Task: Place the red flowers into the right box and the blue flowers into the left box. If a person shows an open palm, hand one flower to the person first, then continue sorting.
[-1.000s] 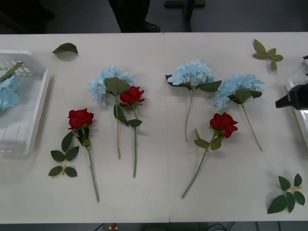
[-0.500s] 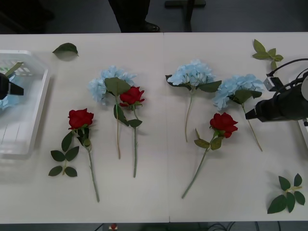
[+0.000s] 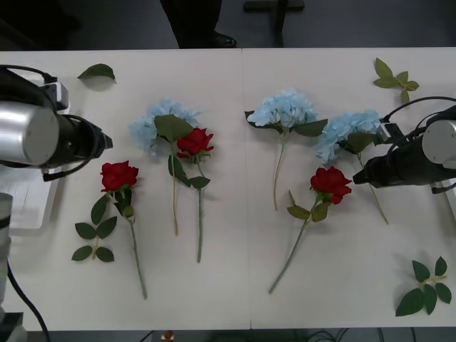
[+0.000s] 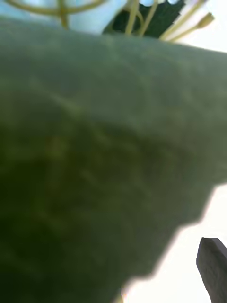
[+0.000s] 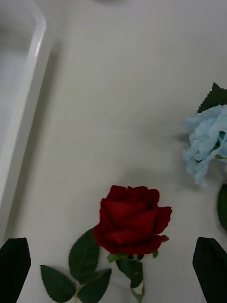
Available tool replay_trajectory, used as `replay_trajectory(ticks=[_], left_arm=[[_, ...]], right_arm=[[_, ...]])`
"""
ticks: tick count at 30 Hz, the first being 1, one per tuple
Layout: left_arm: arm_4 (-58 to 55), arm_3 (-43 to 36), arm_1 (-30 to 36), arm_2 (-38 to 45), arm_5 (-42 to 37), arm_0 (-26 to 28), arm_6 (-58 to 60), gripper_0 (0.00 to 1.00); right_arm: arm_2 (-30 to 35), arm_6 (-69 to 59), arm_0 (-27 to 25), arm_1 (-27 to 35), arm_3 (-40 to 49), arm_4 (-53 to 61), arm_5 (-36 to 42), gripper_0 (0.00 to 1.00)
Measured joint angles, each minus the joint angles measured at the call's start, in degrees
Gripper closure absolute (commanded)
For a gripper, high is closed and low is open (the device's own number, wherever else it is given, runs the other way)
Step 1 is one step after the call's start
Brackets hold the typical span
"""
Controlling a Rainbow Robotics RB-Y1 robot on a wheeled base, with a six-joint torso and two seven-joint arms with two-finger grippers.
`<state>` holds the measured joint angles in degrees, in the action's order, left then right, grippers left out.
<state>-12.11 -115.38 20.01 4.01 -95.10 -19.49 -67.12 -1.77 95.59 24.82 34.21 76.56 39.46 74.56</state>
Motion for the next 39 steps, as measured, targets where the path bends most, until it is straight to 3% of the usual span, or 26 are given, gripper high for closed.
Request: replay_trajectory(ticks=[5, 13, 24, 29, 34, 36, 37, 39], left_arm=[[10.74, -2.91, -3.76, -6.61, 5.90, 7.24, 0.04, 0.00], [14.54, -3.12, -4.57, -13.31, 16.62, 18.41, 0.06, 0.00], [19.37, -2.24, -5.32, -17.71, 19.71, 21.27, 1.82, 0.00], [19.42, 2.52, -6.45, -17.71, 25.16, 21.18, 1.82, 0.00], [20.85, 8.89, -7.27, -17.72, 28.82, 19.80, 1.82, 0.00], [21.32, 11.16, -7.29, -17.72, 30.33, 18.92, 1.82, 0.03], [21.57, 11.84, -7.30, -17.72, 31.04, 18.47, 1.82, 0.12], [22.09, 12.48, -7.30, -17.72, 31.88, 17.76, 1.82, 0.16]], right_arm=[[-0.20, 0.00, 0.00, -0.61, 0.00, -1.35, -1.59, 0.00], [-1.72, 0.00, 0.00, -0.61, 0.00, -3.12, -1.99, 0.00], [-2.46, -0.08, 0.00, -0.61, -0.03, -5.01, -4.38, 0.00], [-4.20, -0.15, 0.00, -0.64, -0.97, -5.52, -5.78, 0.29], [-4.24, -0.15, 0.00, -0.84, -1.33, -6.27, -5.75, 0.81], [-4.24, -0.15, 0.00, -0.84, -1.33, -6.27, -5.75, 0.87], [-4.24, -0.15, 0.00, -0.85, -1.33, -6.28, -5.75, 0.89], [-4.24, -0.16, 0.00, -0.86, -1.33, -6.29, -5.75, 0.90]])
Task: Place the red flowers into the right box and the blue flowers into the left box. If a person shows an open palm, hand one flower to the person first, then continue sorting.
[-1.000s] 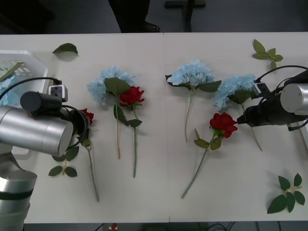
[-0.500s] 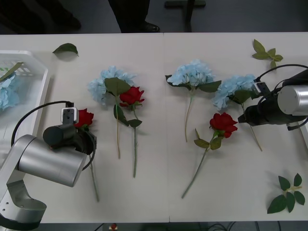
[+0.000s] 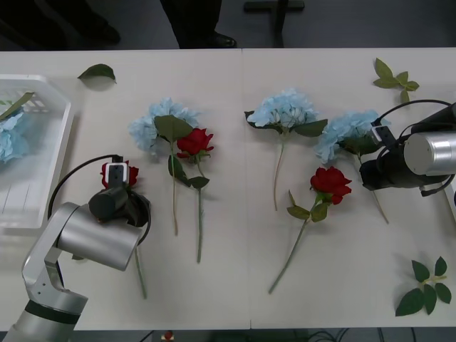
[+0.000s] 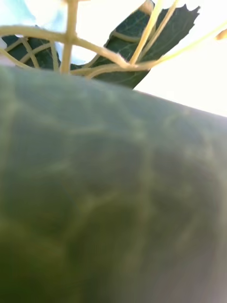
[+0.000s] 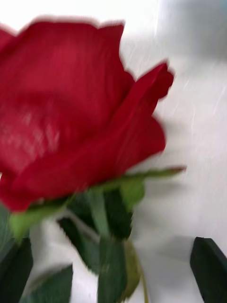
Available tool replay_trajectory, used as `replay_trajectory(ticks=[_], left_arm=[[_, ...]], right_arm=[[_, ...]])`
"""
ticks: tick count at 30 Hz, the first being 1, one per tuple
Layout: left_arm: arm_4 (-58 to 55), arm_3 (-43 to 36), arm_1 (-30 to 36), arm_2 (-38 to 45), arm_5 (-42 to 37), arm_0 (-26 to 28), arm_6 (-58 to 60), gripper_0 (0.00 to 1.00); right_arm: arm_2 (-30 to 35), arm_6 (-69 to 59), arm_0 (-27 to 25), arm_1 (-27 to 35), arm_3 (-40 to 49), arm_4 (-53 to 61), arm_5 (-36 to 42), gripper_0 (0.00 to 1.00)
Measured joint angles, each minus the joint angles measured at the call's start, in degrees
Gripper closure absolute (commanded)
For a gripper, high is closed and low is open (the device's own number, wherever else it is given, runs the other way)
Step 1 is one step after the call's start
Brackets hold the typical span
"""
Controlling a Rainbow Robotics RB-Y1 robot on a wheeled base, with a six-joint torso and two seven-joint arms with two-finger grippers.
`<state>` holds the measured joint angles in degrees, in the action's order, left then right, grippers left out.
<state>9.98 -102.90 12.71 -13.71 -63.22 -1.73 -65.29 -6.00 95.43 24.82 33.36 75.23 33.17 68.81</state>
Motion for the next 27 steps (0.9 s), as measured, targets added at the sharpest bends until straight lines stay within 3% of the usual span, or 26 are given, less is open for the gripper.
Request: replay_trajectory(ticks=[1, 3, 4, 8, 20, 27], left_arm=[[0.07, 0.43, 0.00, 0.00, 0.25, -0.29, 0.00, 0.31], [0.07, 0.80, 0.00, 0.00, 0.62, -0.66, 0.00, 0.90], [0.07, 0.86, 0.00, 0.00, 0.62, -0.73, 0.00, 1.00], [0.07, 1.08, 0.00, -0.01, 0.61, -0.74, 0.00, 1.00], [0.01, 0.46, -0.01, -0.03, -0.39, -0.73, 0.00, 1.00], [-4.54, -12.79, 0.05, 0.02, -12.98, -0.73, -0.34, 1.00]], right_arm=[[0.00, -0.01, 0.00, 0.00, 0.00, -0.02, 0.00, 0.91], [0.00, -0.03, 0.00, -0.07, 0.00, -0.03, -0.05, 0.93], [0.00, -0.05, 0.00, -0.17, 0.00, -0.05, -0.09, 0.94], [-0.01, -0.10, 0.00, -0.91, 0.00, -0.52, -1.05, 1.00], [3.22, -0.14, 0.00, -1.29, 0.45, -0.68, 0.37, 1.00], [10.44, 3.78, 0.00, -0.44, 4.41, 0.48, 7.81, 1.00]])
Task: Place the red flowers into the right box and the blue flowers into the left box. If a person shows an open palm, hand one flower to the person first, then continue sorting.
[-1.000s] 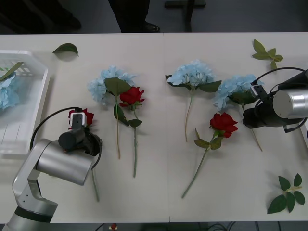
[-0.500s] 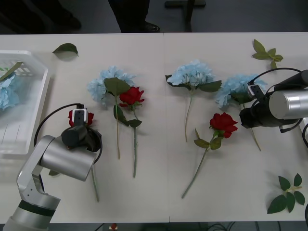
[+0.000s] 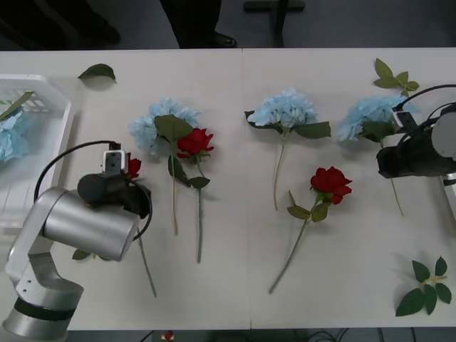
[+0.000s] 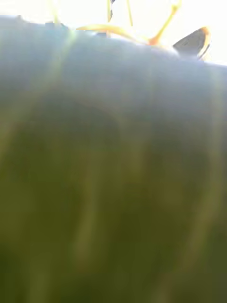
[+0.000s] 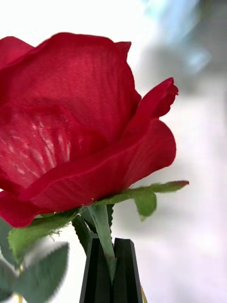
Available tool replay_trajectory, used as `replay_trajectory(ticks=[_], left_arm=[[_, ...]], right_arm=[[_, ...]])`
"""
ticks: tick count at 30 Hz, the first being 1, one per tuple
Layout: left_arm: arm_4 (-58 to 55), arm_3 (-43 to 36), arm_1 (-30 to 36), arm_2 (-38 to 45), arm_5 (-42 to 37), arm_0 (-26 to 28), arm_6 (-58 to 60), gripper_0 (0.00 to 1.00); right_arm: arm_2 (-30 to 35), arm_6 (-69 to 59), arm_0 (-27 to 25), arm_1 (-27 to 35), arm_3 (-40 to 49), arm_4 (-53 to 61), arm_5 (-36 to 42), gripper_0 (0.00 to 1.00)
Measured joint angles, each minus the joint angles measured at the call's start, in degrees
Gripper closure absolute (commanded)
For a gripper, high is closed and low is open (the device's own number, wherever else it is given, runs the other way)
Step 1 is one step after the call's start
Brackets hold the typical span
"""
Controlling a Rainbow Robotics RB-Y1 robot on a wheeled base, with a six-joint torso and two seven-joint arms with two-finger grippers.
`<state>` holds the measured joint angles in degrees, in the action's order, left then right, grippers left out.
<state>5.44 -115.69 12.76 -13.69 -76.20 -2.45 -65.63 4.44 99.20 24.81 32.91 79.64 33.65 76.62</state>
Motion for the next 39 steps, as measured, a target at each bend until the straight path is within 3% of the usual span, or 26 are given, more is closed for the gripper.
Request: replay_trajectory(ticks=[5, 7, 8, 9, 10, 11, 17, 26, 33, 39], left_arm=[[-9.52, -9.84, 0.02, 2.29, -4.46, -0.12, -8.68, 1.00], [-13.36, -11.98, 0.07, 3.85, -4.92, -0.68, -12.42, 1.00], [-15.31, -12.64, 0.19, 4.57, -4.95, -1.26, -13.19, 1.00], [-17.21, -13.04, 0.43, 5.16, -4.95, -1.98, -13.46, 1.00], [-19.27, -13.26, 0.81, 5.58, -4.94, -2.79, -13.54, 1.00], [-21.51, -13.31, 1.33, 5.92, -4.82, -3.72, -13.82, 1.00], [-35.94, -13.31, 4.93, 6.52, 0.73, -8.62, -23.35, 1.00], [-52.93, -13.19, 8.19, 5.41, 14.51, -11.88, -23.33, 1.00], [-55.42, -9.64, 8.76, -3.85, 32.29, -13.56, -23.34, 1.00], [-55.35, -4.56, 8.08, -9.73, 40.45, -16.37, -23.37, 1.00]], right_arm=[[6.86, 9.74, 0.00, -0.01, 3.40, 1.06, 5.82, 1.00], [8.77, 9.77, 0.00, -0.01, 4.39, 1.58, 7.28, 0.92], [9.45, 9.77, 0.00, -0.01, 4.66, 1.85, 7.65, 0.76], [9.88, 9.77, 0.00, -0.01, 4.83, 2.11, 7.75, 0.34], [10.12, 9.77, 0.00, -0.01, 4.90, 2.34, 7.73, 0.13], [10.17, 9.77, 0.00, -0.01, 4.90, 2.46, 7.72, 0.01], [10.20, 9.77, 0.00, -0.01, 4.90, 3.62, 9.44, 0.00], [15.57, 18.90, 0.00, -0.01, 4.90, 13.16, 11.56, 0.00], [20.49, 24.64, 0.00, -0.01, 4.90, 25.72, 18.10, 0.00], [21.41, 28.33, 0.00, -0.01, 4.91, 38.38, 22.40, 0.00]])
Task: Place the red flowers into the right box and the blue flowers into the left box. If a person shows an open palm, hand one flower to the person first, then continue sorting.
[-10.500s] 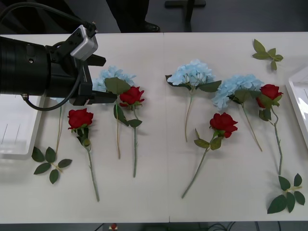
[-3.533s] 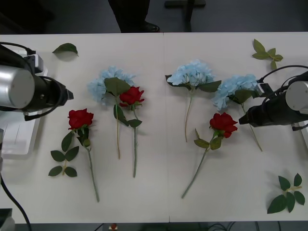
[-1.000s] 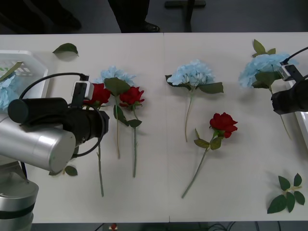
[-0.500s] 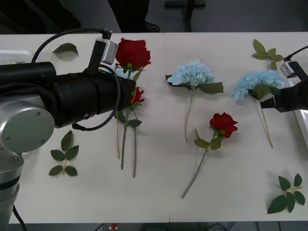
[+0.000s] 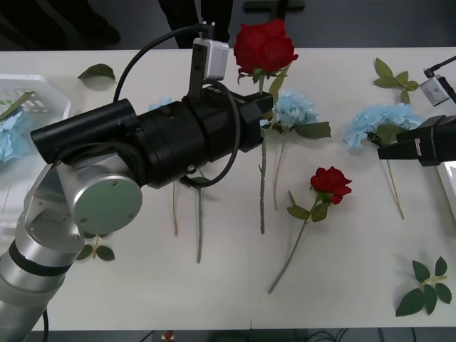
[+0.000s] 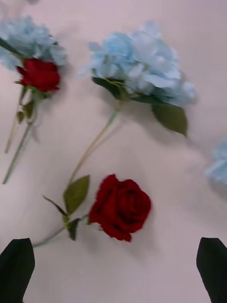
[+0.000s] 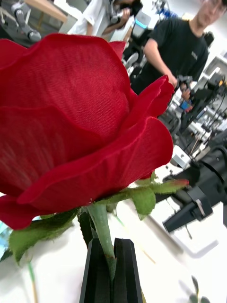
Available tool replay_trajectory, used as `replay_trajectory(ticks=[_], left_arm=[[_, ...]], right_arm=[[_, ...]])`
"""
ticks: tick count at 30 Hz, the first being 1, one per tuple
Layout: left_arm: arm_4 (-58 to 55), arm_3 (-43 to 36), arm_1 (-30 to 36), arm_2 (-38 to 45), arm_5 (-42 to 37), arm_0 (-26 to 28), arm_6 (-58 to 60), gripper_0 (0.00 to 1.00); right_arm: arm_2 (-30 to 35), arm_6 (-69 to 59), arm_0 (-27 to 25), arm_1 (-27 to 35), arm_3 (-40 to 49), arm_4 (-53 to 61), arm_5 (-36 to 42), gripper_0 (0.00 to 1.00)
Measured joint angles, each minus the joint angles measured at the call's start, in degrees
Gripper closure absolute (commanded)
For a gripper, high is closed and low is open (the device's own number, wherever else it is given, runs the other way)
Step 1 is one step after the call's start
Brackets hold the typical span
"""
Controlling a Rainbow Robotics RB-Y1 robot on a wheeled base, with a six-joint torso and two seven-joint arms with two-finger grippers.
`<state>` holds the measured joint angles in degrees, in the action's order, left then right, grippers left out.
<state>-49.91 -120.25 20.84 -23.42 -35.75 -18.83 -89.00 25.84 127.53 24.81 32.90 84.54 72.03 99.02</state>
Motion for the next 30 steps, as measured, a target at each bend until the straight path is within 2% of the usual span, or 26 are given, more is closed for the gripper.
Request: replay_trajectory(ticks=[7, 15, 21, 27, 30], left_arm=[[1.37, 6.21, -4.65, -2.00, 6.97, -1.73, -0.61, 1.00], [2.91, 10.84, -9.12, -2.26, 8.09, -4.23, -0.95, 1.00], [3.53, 11.76, -11.00, -2.26, 8.09, -4.73, -1.11, 1.00], [3.72, 11.76, -11.02, -2.26, 8.09, -4.73, -1.12, 1.00], [3.65, 11.76, -11.02, -2.26, 8.09, -4.73, -1.12, 1.00]], right_arm=[[-0.13, 0.00, 0.00, 0.00, 0.01, 9.18, 5.12, 0.00], [-0.36, -0.13, 0.00, 0.00, 0.01, 18.26, 8.11, 0.00], [-4.14, -0.39, 0.00, 0.00, -2.49, 26.39, 7.26, 0.00], [-6.82, -0.39, 0.00, 0.00, -3.77, 26.44, 5.15, 0.00], [-5.93, -0.39, 0.00, 0.00, -3.77, 20.46, 4.19, 0.00]])
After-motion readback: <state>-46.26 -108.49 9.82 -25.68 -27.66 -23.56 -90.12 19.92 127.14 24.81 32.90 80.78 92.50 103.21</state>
